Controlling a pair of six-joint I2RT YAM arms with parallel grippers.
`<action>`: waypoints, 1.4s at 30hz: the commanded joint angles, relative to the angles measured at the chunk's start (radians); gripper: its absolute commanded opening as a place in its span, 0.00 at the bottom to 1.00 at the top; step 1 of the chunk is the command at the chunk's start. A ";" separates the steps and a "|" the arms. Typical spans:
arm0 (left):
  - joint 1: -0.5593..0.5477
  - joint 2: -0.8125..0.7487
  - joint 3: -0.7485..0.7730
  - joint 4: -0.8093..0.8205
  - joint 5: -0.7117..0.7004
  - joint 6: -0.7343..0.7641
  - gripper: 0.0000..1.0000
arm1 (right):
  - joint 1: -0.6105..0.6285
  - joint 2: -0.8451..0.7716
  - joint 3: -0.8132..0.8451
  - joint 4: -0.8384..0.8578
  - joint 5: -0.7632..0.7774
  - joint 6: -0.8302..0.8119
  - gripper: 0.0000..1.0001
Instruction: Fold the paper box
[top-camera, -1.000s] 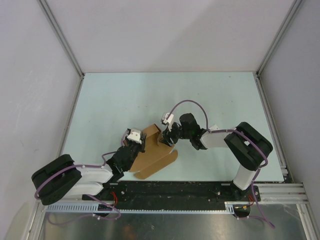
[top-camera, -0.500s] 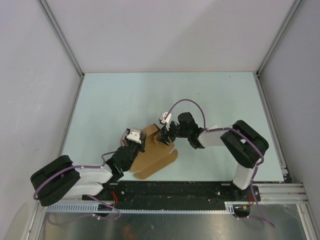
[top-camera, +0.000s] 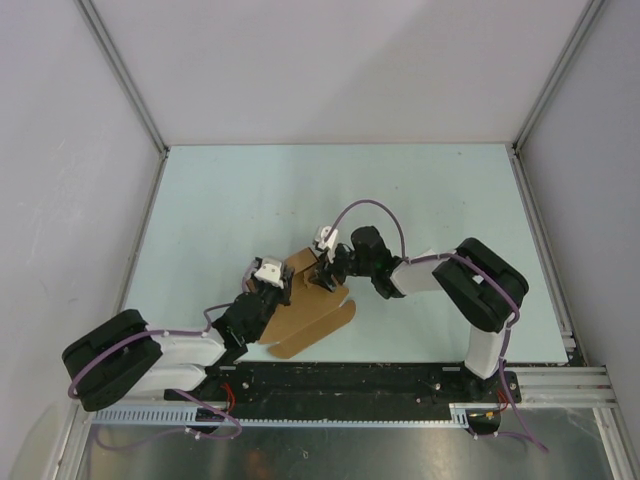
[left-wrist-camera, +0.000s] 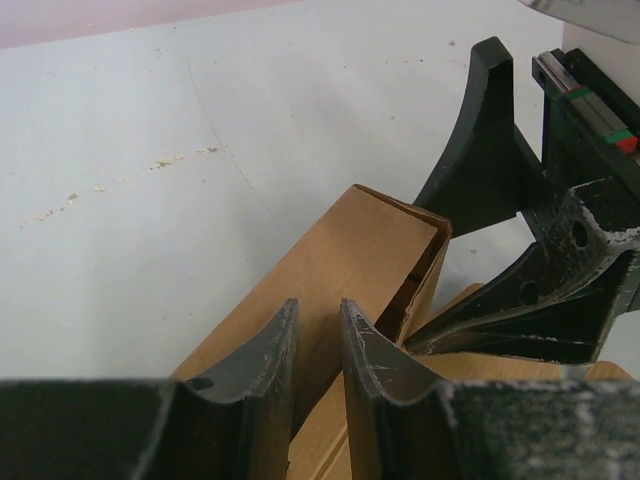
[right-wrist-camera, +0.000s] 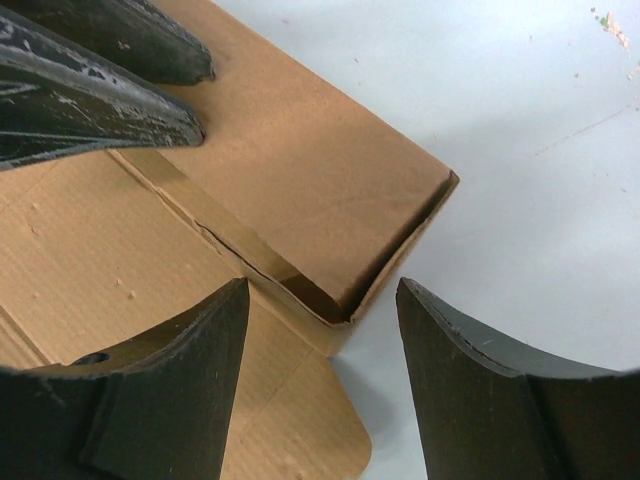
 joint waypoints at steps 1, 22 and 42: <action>0.007 0.006 0.022 0.016 0.014 -0.012 0.28 | 0.023 0.021 0.039 0.077 0.014 -0.012 0.66; 0.008 -0.035 0.006 0.016 0.015 -0.014 0.29 | 0.055 0.065 0.039 0.182 0.066 0.018 0.55; 0.008 -0.011 -0.001 0.016 0.024 -0.030 0.28 | 0.110 0.130 0.040 0.296 0.197 0.043 0.26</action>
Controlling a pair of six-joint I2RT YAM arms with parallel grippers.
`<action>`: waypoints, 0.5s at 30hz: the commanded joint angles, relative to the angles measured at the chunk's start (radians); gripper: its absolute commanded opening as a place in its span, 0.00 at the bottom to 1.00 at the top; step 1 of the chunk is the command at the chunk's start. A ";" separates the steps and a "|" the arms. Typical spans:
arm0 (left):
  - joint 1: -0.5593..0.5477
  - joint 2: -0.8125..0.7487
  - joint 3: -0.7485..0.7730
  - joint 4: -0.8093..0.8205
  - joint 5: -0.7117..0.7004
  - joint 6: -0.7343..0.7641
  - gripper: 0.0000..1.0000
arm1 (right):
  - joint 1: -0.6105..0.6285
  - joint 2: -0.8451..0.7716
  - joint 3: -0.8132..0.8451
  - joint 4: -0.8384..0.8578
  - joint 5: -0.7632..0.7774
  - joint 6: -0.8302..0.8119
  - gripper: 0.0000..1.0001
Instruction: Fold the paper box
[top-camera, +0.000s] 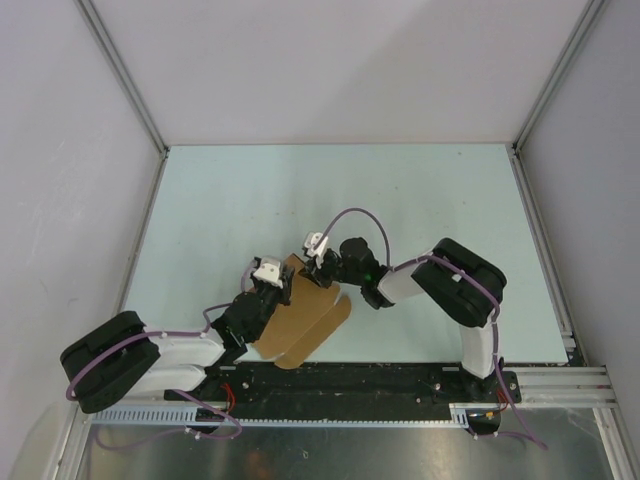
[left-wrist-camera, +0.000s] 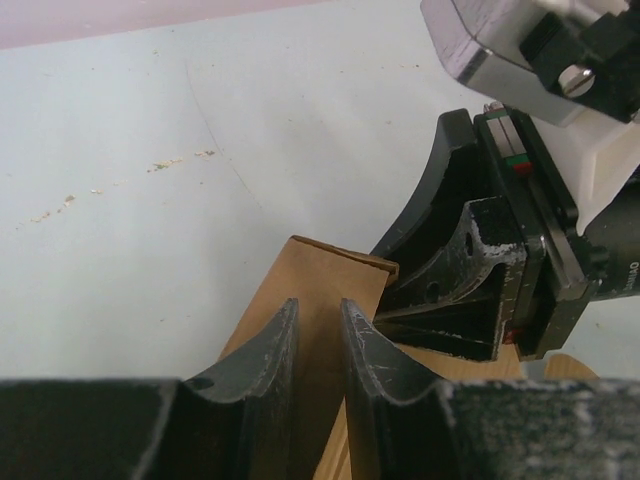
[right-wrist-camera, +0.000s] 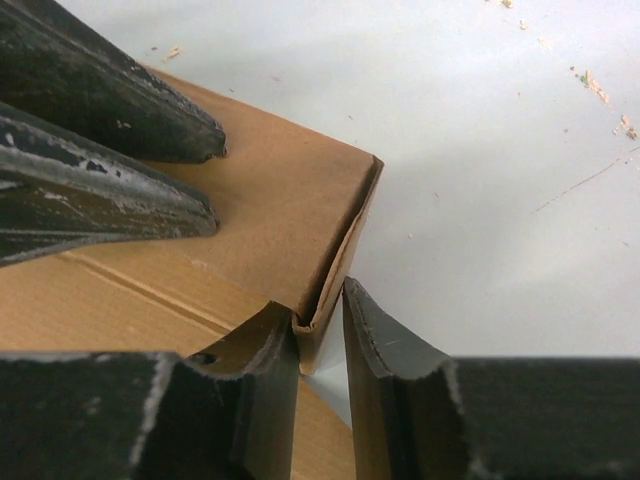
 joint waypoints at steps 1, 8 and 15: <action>0.005 0.003 -0.002 0.021 0.015 -0.021 0.28 | 0.028 0.022 0.028 0.078 0.070 -0.001 0.25; 0.005 0.002 -0.005 0.021 0.013 -0.022 0.28 | 0.056 0.042 0.026 0.112 0.150 0.003 0.07; 0.005 -0.007 -0.012 0.021 0.009 -0.026 0.28 | 0.076 0.041 0.026 0.111 0.216 -0.011 0.00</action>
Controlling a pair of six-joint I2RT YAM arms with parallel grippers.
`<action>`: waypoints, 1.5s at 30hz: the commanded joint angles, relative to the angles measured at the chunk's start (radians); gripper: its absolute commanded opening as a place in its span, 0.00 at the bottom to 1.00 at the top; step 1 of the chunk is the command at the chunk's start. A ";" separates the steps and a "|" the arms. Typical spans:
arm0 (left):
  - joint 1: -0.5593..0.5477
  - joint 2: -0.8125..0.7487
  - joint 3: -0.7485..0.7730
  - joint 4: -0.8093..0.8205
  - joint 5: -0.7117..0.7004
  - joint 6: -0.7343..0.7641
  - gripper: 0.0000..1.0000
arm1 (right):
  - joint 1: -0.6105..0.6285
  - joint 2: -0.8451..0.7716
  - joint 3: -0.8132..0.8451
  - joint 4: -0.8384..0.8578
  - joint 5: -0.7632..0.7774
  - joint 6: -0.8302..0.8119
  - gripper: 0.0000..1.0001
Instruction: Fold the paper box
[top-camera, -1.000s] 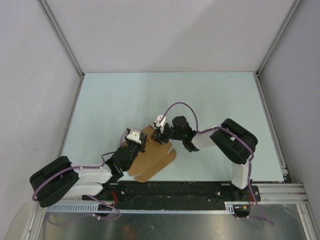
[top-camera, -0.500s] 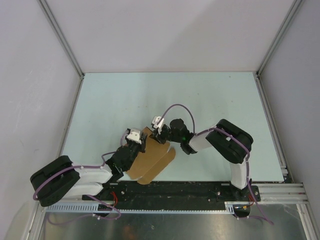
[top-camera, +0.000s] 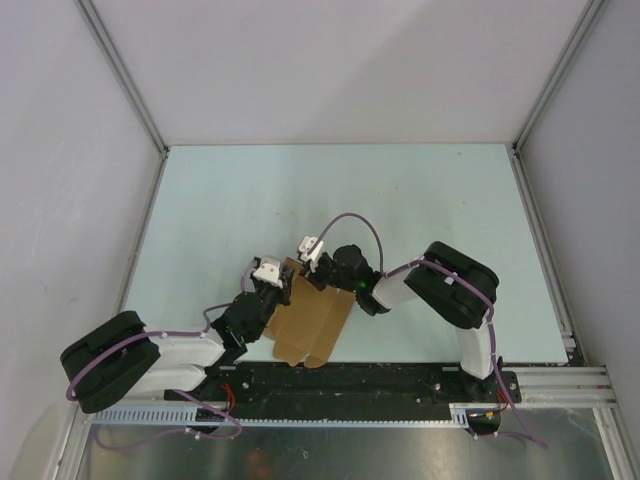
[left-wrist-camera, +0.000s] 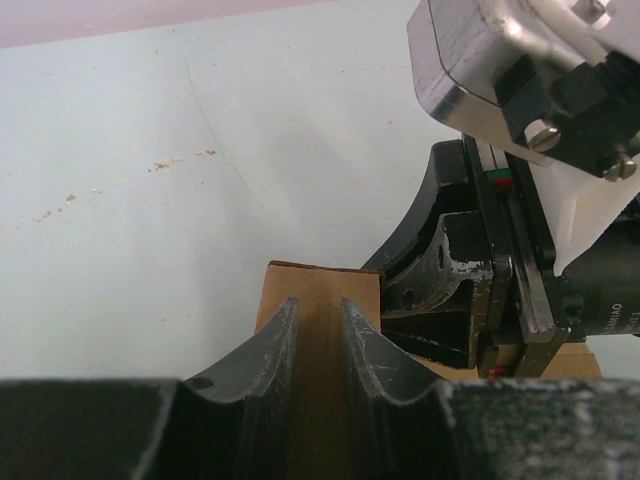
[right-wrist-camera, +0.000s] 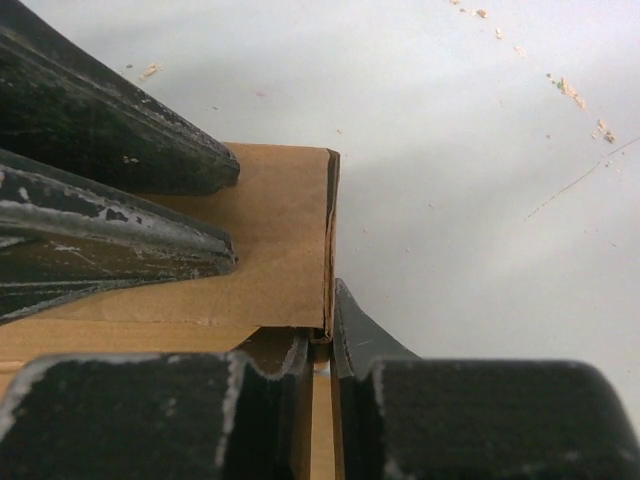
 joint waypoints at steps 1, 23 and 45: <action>0.004 -0.012 -0.012 0.020 0.006 -0.024 0.28 | 0.017 0.007 0.023 0.045 0.087 -0.026 0.00; 0.004 -0.116 -0.041 0.020 -0.106 -0.021 0.29 | 0.020 -0.056 0.010 -0.049 0.132 -0.056 0.32; 0.004 0.028 0.003 0.019 -0.063 -0.048 0.28 | 0.020 -0.389 -0.151 -0.243 0.332 0.080 0.43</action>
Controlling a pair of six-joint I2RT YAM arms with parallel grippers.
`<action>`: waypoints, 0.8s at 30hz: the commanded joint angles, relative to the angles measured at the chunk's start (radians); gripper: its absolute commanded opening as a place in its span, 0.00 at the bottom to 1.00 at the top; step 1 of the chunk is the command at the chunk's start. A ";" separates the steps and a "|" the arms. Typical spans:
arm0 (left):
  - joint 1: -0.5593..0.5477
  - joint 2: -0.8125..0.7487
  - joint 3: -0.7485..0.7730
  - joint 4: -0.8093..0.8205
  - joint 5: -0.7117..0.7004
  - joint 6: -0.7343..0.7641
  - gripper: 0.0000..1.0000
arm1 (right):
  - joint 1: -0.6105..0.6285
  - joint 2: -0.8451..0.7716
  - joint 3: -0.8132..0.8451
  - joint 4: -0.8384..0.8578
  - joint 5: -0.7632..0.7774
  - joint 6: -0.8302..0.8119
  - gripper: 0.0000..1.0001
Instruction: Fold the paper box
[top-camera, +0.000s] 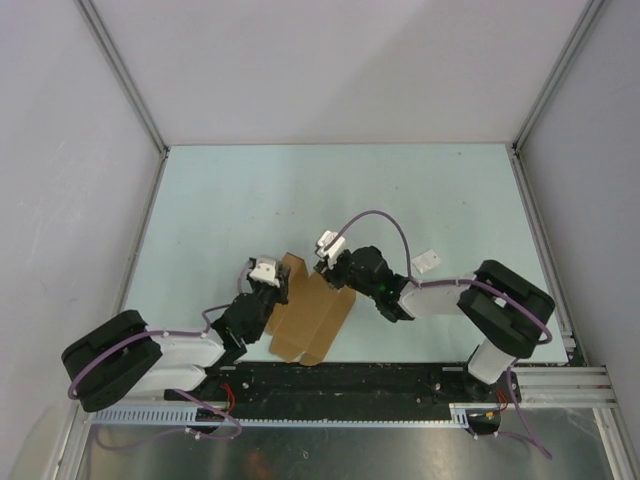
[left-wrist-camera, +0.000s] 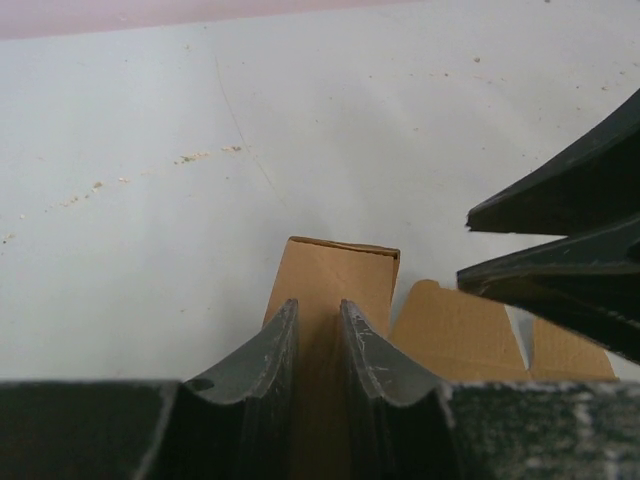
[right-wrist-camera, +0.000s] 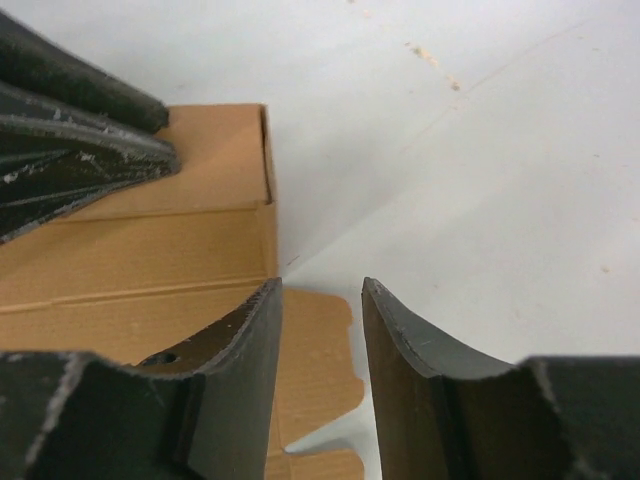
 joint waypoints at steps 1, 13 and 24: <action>0.004 0.022 0.017 -0.003 -0.001 -0.031 0.28 | 0.000 -0.108 -0.010 -0.096 0.129 0.101 0.44; 0.004 0.085 0.044 -0.003 0.053 -0.032 0.27 | -0.006 -0.308 -0.056 -0.499 0.356 0.595 0.59; 0.004 0.053 0.040 -0.009 0.044 -0.032 0.28 | -0.012 -0.471 -0.231 -0.516 0.343 0.848 0.63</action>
